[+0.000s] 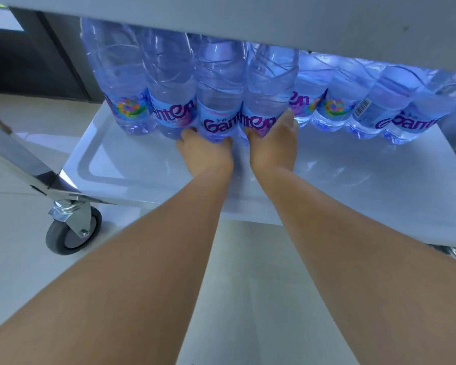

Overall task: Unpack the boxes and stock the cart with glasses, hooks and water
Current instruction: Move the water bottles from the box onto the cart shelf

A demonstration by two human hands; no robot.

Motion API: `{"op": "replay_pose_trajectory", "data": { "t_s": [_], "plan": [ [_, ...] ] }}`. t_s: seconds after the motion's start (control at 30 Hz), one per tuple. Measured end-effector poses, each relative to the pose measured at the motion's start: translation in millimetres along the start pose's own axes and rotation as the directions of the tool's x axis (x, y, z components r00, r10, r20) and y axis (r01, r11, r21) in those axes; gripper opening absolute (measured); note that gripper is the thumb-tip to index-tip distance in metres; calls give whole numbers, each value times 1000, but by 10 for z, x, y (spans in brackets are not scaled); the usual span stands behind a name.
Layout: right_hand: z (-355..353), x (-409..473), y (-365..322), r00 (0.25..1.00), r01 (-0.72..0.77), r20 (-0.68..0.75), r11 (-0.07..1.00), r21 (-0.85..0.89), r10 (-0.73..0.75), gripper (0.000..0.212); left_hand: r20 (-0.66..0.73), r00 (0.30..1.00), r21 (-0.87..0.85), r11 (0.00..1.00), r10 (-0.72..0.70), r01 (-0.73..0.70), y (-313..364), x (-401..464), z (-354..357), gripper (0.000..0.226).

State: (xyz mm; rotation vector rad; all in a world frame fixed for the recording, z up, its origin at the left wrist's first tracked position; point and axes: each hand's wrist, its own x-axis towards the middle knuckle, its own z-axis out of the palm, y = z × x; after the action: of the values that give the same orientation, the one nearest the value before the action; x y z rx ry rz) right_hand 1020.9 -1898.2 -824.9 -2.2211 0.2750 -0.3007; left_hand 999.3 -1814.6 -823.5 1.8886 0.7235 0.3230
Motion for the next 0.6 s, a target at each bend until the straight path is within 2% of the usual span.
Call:
{"op": "replay_pose_trajectory", "data": {
  "t_s": [0.13, 0.2, 0.27, 0.33, 0.47, 0.6],
  "plan": [
    [-118, -449, -131, 984, -97, 143, 994, -48, 103, 66, 197, 979, 229, 969, 44, -90, -63, -296, -421, 49],
    [-290, -842, -309, 950, 47, 313, 984, -170, 9, 55, 297, 955, 306, 947, 7, -102, -33, -495, -740, 50],
    [-518, -1166, -600, 848, 280, 521, 917, -285, -97, 51, 344, 936, 352, 934, -69, -60, 65, -686, -1132, 49],
    [-726, -1361, -966, 744, 435, 658, 834, -341, -119, 52, 379, 918, 403, 914, -120, -48, 224, -832, -1582, 47],
    [-1098, -1700, -1920, 540, 635, 835, 701, -323, -104, 49, 363, 910, 483, 876, -203, 3, 696, -987, -2632, 45],
    [-1328, -2042, -2966, 426, 697, 898, 672, -248, -110, 47, 255, 932, 543, 836, -259, 84, 1224, -1036, -3751, 42]
  ]
}}
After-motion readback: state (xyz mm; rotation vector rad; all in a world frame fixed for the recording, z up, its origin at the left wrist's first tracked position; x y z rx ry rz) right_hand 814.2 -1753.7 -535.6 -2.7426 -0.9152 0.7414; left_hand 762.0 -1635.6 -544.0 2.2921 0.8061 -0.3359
